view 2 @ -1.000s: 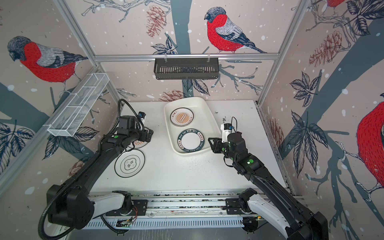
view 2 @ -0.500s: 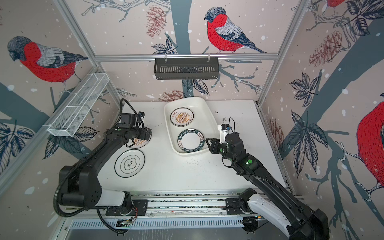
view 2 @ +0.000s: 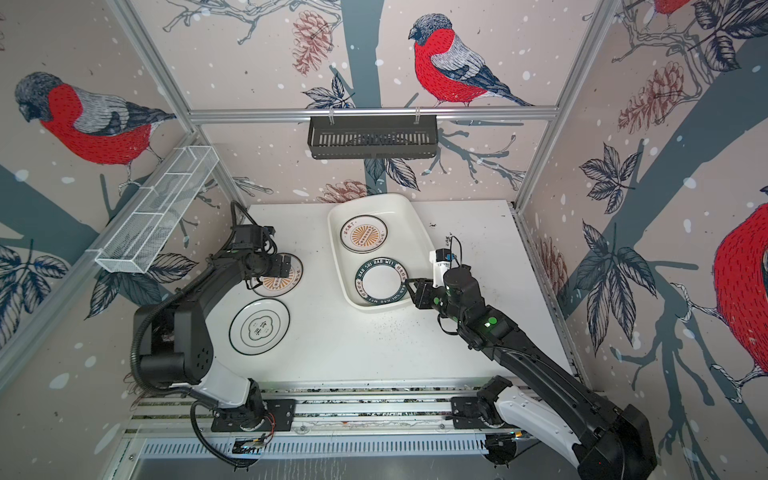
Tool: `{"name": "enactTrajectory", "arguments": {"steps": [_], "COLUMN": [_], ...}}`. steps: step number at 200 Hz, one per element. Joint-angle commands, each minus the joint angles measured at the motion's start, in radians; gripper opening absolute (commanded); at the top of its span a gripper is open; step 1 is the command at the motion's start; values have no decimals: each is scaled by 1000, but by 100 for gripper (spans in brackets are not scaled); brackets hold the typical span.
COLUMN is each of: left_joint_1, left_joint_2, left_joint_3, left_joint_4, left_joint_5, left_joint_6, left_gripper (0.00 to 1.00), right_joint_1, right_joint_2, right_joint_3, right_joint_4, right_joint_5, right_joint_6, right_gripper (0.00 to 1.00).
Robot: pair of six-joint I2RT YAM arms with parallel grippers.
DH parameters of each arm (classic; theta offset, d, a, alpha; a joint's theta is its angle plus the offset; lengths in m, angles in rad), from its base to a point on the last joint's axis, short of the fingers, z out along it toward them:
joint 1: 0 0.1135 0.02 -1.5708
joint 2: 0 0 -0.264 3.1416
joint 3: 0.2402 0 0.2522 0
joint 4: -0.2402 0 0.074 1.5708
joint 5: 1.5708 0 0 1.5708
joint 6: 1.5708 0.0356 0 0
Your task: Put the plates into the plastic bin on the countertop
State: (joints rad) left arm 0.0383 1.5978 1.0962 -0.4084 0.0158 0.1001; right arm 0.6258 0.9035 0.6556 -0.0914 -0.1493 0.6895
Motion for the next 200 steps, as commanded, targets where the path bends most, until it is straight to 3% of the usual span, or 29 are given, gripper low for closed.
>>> {"name": "enactTrajectory", "arguments": {"steps": [1, 103, 200], "left_joint_1": [25, 184, 249], "left_joint_2": [37, 76, 175], "left_joint_3": [17, -44, -6], "left_joint_4": [-18, 92, 81], "left_joint_5": [-26, 47, 184], "left_joint_6": [-46, -102, -138], "left_gripper": [97, 97, 95], "right_joint_1": [3, 10, 51], "right_joint_2": [2, 61, 83], "right_joint_3": [-5, 14, 49], "right_joint_4": [38, 39, 41], "right_joint_5": [-4, -15, -4], "right_joint_6": [21, 45, 49], "right_gripper": [36, 36, 35]}}
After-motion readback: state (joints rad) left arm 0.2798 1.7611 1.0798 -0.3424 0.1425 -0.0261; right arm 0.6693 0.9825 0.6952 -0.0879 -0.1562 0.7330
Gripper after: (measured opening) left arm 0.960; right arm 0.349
